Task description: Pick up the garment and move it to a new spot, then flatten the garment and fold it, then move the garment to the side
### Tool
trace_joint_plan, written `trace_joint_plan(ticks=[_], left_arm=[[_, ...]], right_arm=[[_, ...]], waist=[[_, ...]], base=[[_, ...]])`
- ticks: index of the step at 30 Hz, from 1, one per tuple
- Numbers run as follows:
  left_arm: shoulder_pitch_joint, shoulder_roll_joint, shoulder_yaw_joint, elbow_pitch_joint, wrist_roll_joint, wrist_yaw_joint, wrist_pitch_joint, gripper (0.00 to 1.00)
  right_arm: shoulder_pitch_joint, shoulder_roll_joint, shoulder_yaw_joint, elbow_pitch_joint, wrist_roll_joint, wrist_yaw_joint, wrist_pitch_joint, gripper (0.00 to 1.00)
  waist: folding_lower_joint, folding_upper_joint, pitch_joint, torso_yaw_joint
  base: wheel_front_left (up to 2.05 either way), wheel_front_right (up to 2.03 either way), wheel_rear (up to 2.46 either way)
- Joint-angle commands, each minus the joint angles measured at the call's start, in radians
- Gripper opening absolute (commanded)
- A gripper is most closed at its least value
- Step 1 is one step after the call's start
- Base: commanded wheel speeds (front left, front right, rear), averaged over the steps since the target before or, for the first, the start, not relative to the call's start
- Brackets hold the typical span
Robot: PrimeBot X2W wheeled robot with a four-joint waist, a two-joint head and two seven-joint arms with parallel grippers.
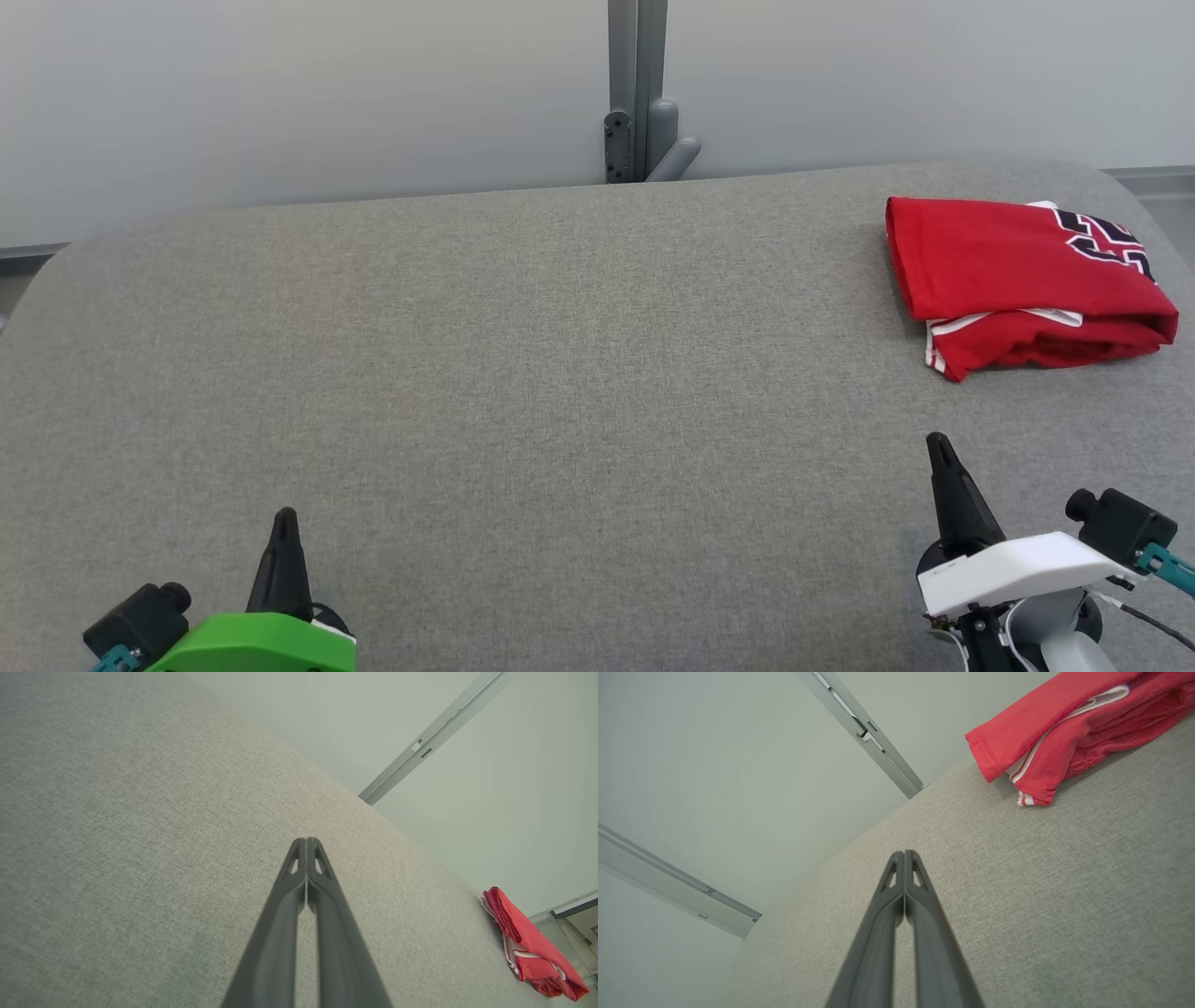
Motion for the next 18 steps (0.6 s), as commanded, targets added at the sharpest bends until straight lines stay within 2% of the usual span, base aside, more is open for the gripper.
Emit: trace_joint_plan(ticks=[1, 18], left_arm=[[-0.034, 0.002, 0.011, -0.014, -0.039, -0.008, 0.008, 0.00], [-0.055, -0.001, 0.042, -0.014, -0.249, -0.034, 0.065, 0.00]], right_arm=[[-0.020, -0.008, -0.007, -0.013, 0.044, 0.000, 0.007, 0.00], [-0.023, -0.014, -0.031, -0.012, 0.265, 0.000, 0.054, 0.00]], waist=[[0.0000, 0.0004, 0.000, 0.000], [0.0000, 0.0005, 0.001, -0.001]], base=[[0.00, 0.00, 0.00], [0.00, 0.00, 0.00]])
